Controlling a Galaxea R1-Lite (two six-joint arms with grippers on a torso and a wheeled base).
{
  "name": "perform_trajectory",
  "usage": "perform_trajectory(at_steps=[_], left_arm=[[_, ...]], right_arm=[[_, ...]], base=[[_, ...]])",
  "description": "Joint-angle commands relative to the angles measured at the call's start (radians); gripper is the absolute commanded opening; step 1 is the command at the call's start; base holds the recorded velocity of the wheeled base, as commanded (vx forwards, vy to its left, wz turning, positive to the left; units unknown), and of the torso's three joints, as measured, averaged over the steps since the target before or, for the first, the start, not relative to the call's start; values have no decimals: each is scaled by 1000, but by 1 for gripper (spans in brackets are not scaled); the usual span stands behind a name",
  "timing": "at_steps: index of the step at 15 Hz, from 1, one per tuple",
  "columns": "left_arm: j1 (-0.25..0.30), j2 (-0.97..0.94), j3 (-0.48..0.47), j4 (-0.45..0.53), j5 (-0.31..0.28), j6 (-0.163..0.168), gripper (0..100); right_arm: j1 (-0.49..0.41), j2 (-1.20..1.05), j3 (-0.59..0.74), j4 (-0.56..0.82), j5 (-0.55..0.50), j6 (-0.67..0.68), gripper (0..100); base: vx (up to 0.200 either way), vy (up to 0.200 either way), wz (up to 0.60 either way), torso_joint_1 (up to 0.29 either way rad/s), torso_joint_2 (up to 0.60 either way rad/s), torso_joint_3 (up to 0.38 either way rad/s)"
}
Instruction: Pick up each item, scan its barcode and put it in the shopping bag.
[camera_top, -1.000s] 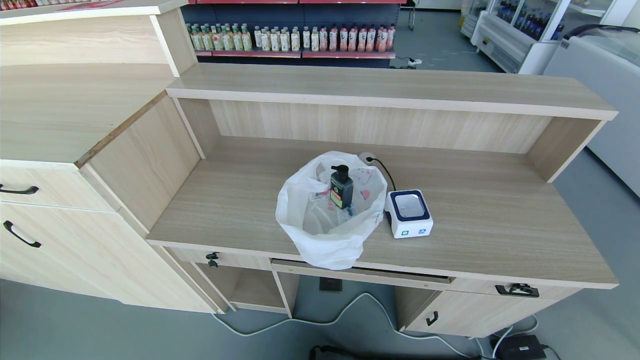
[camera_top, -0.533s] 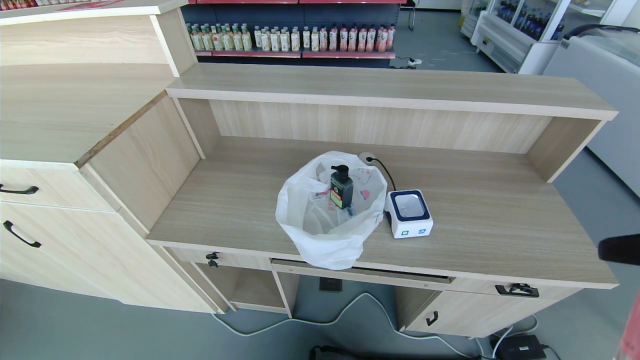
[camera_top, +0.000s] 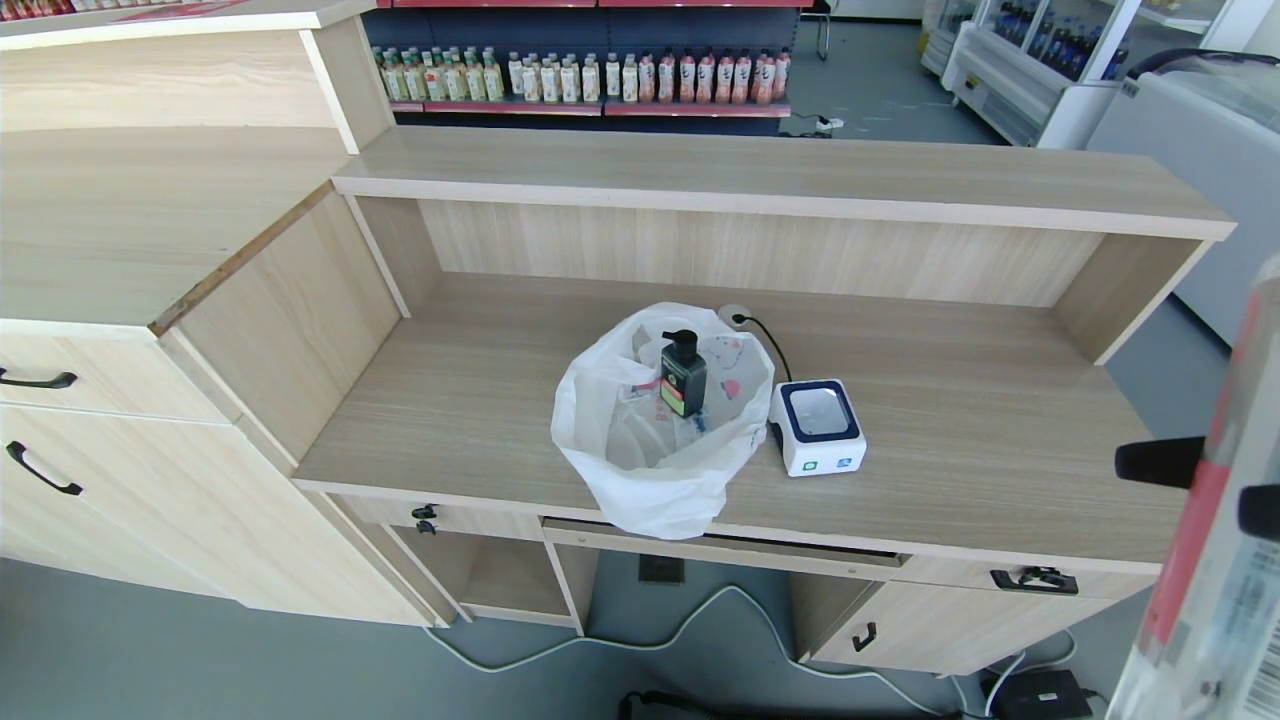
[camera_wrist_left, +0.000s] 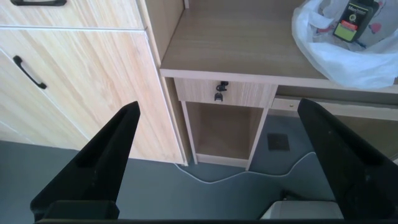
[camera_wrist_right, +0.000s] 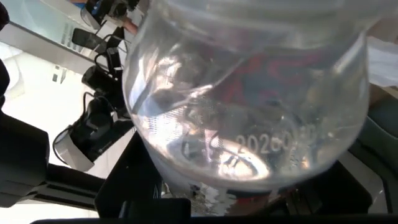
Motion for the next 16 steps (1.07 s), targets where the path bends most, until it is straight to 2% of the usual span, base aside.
perform_trajectory(at_steps=[1, 2, 3, 4, 5, 6, 7, 8, 10, 11, 14, 16], left_arm=[[0, 0, -1, 0, 0, 0, 100], [0, 0, -1, 0, 0, 0, 100], [2, 0, -1, 0, 0, 0, 100], [0, 0, -1, 0, 0, 0, 100], [0, 0, -1, 0, 0, 0, 100], [0, 0, 1, 0, 0, 0, 100], [0, 0, -1, 0, 0, 0, 100], [2, 0, 1, 0, 0, 0, 100], [0, 0, 1, 0, 0, 0, 100], [0, 0, -1, 1, 0, 0, 100], [0, 0, -1, 0, 0, 0, 100], [0, 0, -1, 0, 0, 0, 100]], right_arm=[[-23, 7, 1, 0, -1, -36, 0], [-35, 9, 1, 1, -3, -69, 0], [-107, 21, 18, 1, -14, -183, 0], [-241, 46, 36, -2, -106, -350, 0], [-290, 56, 41, -2, -142, -413, 0], [-448, 75, 47, -2, -256, -626, 0], [-564, 86, 51, -3, -314, -749, 0], [-683, 107, 51, -20, -330, -853, 0], [-818, 148, 54, -92, -330, -987, 0], [-879, 188, 57, -190, -330, -1076, 0], [-925, 299, 160, -548, -322, -1206, 0], [-934, 379, 229, -770, -274, -1287, 0]], base=[[0, 0, 0, 0, 0, 0], [0, 0, 0, 0, 0, 0], [0, 0, 0, 0, 0, 0], [0, 0, 0, 0, 0, 0], [0, 0, 0, 0, 0, 0], [0, 0, 0, 0, 0, 0], [0, 0, 0, 0, 0, 0], [0, 0, 0, 0, 0, 0], [0, 0, 0, 0, 0, 0], [0, 0, 0, 0, 0, 0], [0, 0, 0, 0, 0, 0], [0, 0, 0, 0, 0, 0]])
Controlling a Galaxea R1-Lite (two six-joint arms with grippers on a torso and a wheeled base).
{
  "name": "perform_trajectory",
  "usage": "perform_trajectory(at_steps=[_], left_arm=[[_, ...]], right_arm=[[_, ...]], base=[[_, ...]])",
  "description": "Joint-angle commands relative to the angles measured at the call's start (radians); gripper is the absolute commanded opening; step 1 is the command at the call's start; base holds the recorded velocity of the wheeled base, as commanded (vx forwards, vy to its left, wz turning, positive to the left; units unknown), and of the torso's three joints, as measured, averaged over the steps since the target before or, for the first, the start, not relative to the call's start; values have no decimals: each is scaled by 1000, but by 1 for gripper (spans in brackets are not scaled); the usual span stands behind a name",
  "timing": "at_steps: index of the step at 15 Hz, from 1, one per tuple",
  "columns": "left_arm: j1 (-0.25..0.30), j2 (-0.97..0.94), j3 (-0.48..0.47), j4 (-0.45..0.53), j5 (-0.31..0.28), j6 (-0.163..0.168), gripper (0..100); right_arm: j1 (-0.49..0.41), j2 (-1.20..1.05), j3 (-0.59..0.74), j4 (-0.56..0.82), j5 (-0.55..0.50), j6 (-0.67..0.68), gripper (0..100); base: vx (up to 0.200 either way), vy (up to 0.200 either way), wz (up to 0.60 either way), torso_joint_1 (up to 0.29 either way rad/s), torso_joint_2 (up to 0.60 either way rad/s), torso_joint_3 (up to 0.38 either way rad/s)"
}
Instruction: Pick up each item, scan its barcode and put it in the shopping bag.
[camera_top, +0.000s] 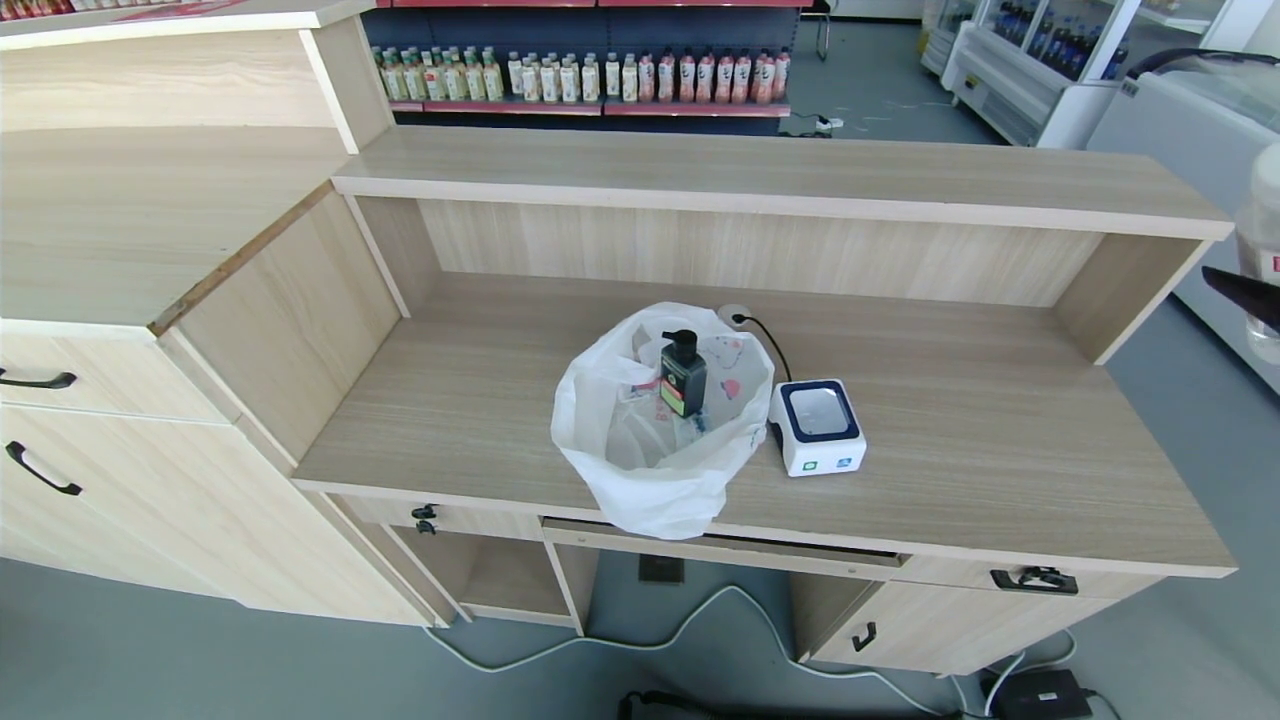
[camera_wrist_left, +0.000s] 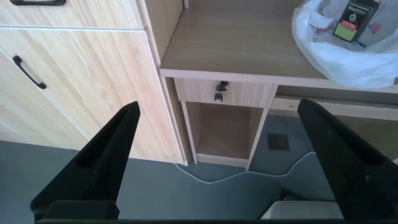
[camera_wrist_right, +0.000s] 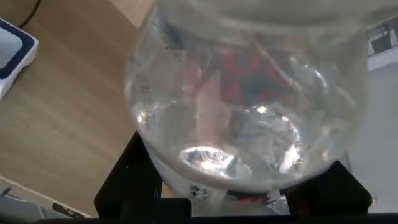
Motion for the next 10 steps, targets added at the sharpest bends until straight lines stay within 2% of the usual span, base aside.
perform_trajectory(at_steps=[1, 3, 6, 10], left_arm=[[2, 0, 1, 0, 0, 0, 100], [0, 0, 1, 0, 0, 0, 100], [0, 0, 1, 0, 0, 0, 100], [0, 0, -1, 0, 0, 0, 100]], right_arm=[[-18, 134, 88, -124, 85, -74, 0], [-23, 169, 126, -192, 188, -173, 0], [-32, 283, 194, -410, 343, -308, 0], [-33, 404, 197, -496, 559, -496, 0]], base=[[0, 0, 0, 0, 0, 0], [0, 0, 600, 2, 5, 5], [0, 0, 600, 2, 2, 4], [0, 0, 0, 0, 0, 0]])
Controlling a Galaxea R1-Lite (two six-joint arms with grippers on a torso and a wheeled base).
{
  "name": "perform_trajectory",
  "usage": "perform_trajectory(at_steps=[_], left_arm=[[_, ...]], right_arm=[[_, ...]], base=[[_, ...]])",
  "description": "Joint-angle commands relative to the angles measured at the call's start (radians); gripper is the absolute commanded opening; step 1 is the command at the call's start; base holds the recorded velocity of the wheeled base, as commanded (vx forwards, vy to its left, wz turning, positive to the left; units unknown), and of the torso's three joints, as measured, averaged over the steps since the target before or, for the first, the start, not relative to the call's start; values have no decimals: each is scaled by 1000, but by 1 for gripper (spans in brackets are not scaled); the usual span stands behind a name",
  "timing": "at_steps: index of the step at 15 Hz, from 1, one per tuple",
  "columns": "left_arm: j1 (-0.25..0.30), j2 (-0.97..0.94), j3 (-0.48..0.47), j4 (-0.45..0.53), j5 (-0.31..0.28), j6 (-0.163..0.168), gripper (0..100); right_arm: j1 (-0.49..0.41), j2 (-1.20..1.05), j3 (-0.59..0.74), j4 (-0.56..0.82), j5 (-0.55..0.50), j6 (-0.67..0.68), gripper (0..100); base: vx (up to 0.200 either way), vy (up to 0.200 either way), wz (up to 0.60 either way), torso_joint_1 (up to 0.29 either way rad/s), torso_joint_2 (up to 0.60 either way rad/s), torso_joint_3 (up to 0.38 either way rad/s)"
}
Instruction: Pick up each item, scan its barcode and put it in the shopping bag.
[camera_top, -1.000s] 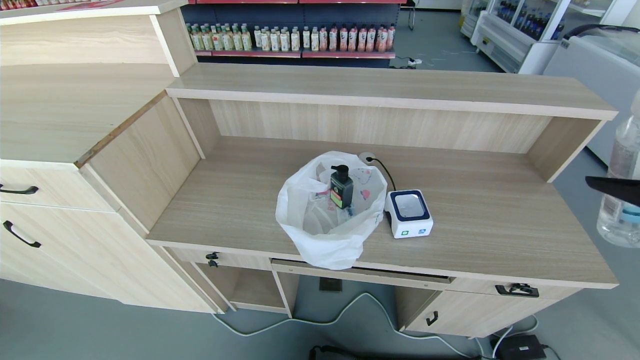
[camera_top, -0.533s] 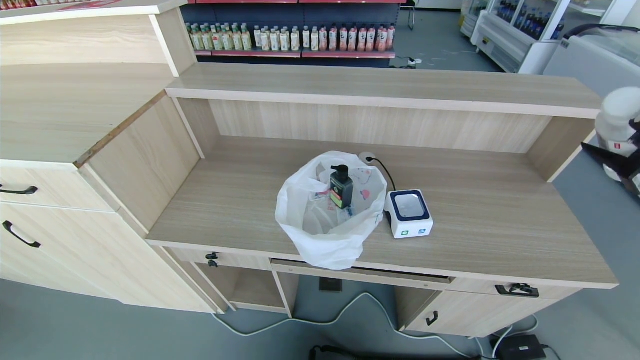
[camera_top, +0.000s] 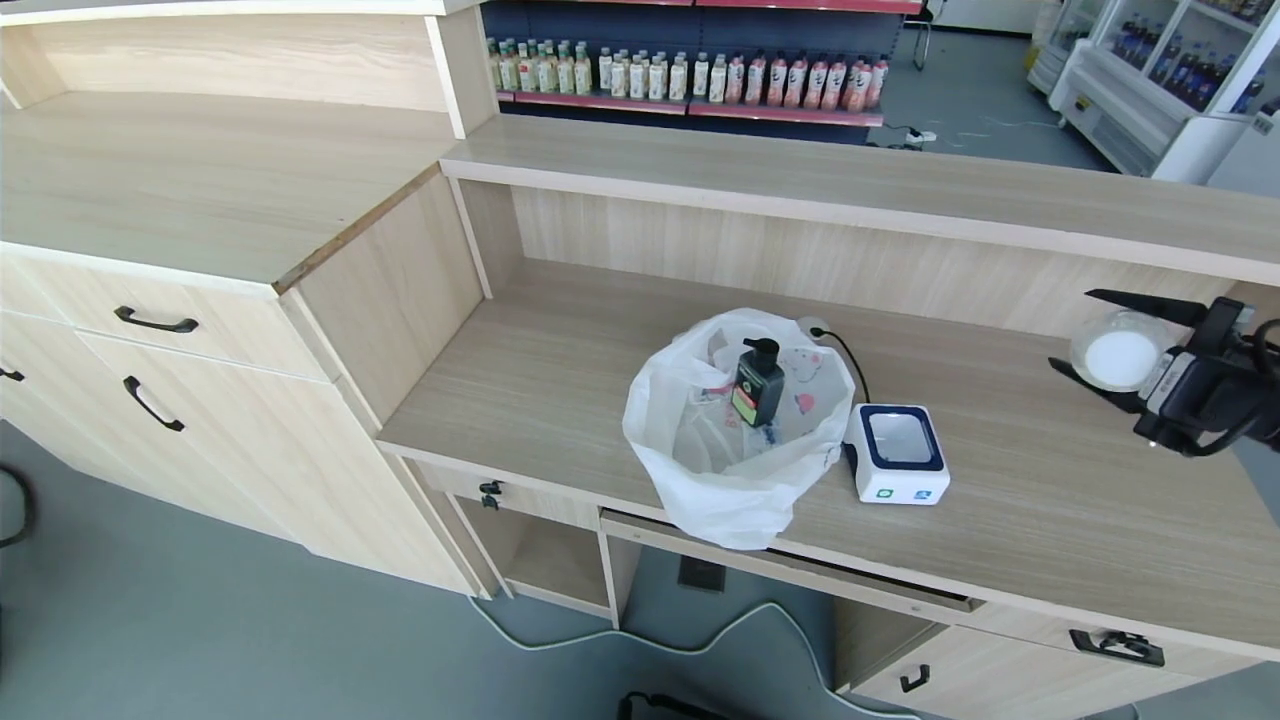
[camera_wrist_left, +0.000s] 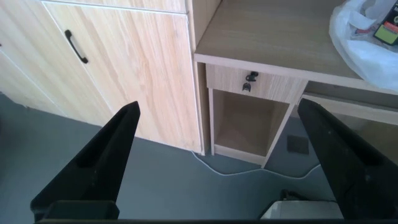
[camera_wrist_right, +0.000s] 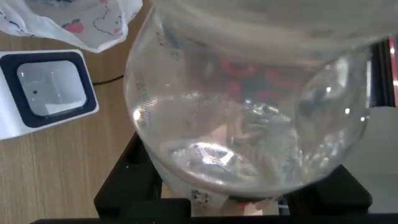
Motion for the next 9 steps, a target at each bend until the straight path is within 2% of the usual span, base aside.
perform_trajectory(at_steps=[1, 2, 9], left_arm=[[1, 0, 1, 0, 0, 0, 100], [1, 0, -1, 0, 0, 0, 100], [1, 0, 1, 0, 0, 0, 100]], right_arm=[[0, 83, 6, -9, 44, -39, 0], [-1, 109, 28, -27, 95, -79, 0], [-1, 183, 33, -27, 202, -229, 0]], base=[[0, 0, 0, 0, 0, 0], [0, 0, 0, 0, 0, 0], [0, 0, 0, 0, 0, 0]])
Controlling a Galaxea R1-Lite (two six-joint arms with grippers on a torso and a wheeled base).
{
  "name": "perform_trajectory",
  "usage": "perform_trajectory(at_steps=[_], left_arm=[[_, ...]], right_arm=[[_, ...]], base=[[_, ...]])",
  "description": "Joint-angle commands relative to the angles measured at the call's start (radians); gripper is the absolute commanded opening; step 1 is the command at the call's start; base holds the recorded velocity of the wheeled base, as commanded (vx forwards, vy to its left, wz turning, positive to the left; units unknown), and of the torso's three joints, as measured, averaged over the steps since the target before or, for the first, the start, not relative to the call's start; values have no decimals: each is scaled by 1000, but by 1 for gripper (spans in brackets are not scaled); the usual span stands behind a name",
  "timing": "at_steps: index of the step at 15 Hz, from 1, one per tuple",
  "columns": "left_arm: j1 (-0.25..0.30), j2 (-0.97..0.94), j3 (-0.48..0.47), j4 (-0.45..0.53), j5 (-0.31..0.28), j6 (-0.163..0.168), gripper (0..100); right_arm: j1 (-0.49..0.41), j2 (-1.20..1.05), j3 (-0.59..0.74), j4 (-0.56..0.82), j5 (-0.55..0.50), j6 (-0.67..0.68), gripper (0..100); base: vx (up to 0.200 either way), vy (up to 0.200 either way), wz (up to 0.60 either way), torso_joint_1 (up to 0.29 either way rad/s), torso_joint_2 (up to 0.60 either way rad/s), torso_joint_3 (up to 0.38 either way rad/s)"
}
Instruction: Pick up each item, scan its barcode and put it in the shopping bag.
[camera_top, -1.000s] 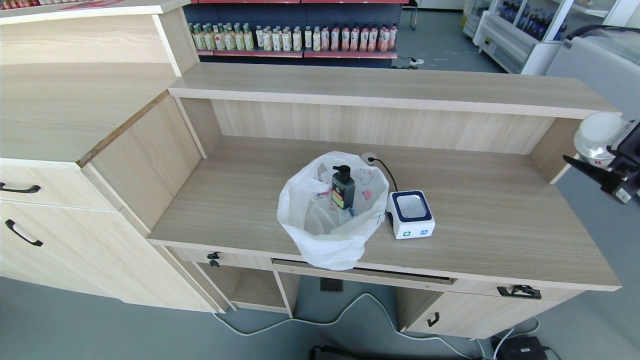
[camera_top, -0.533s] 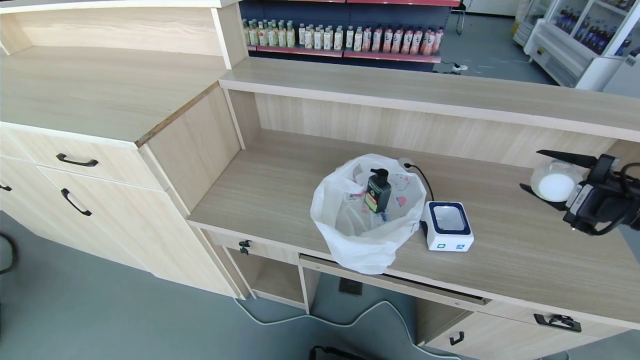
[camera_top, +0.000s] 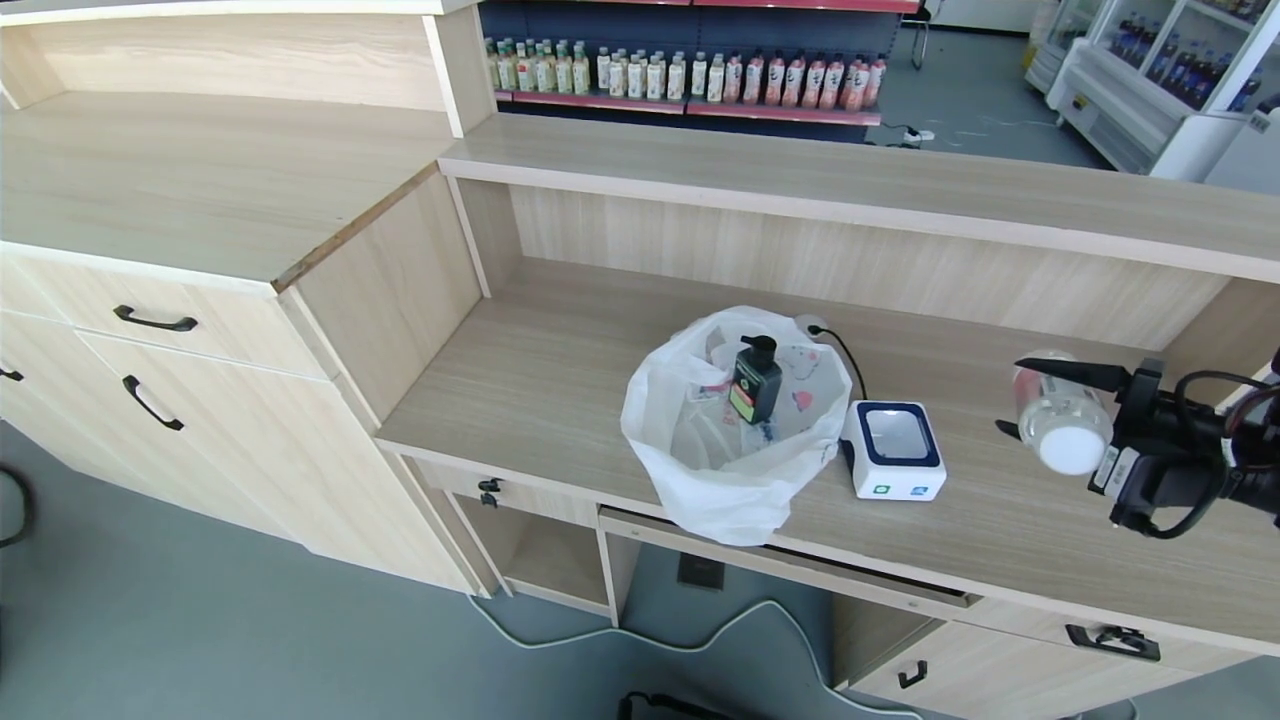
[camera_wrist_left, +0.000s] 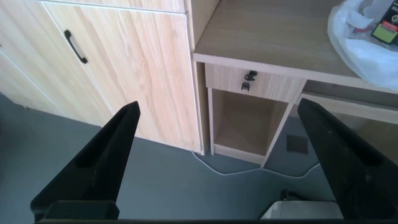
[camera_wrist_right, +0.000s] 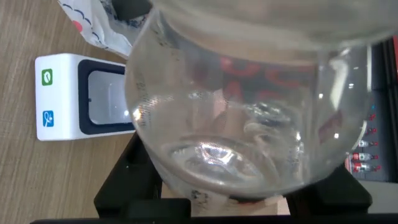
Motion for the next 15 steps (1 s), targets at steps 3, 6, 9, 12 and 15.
perform_trajectory(at_steps=[3, 6, 9, 12, 15], left_arm=[[0, 0, -1, -1, 0, 0, 100], [0, 0, -1, -1, 0, 0, 100], [0, 0, 1, -1, 0, 0, 100], [0, 0, 1, -1, 0, 0, 100], [0, 0, -1, -1, 0, 0, 100]], right_arm=[[-1, 32, 26, 0, 18, -55, 0], [1, 40, 54, 5, 45, -102, 0], [1, 51, 55, 10, 59, -113, 0], [-1, 74, 60, 2, 81, -116, 0], [-3, 90, 57, 0, 81, -119, 0]], base=[[0, 0, 0, 0, 0, 0], [0, 0, 0, 0, 0, 0], [0, 0, 0, 0, 0, 0], [0, 0, 0, 0, 0, 0], [0, 0, 0, 0, 0, 0]])
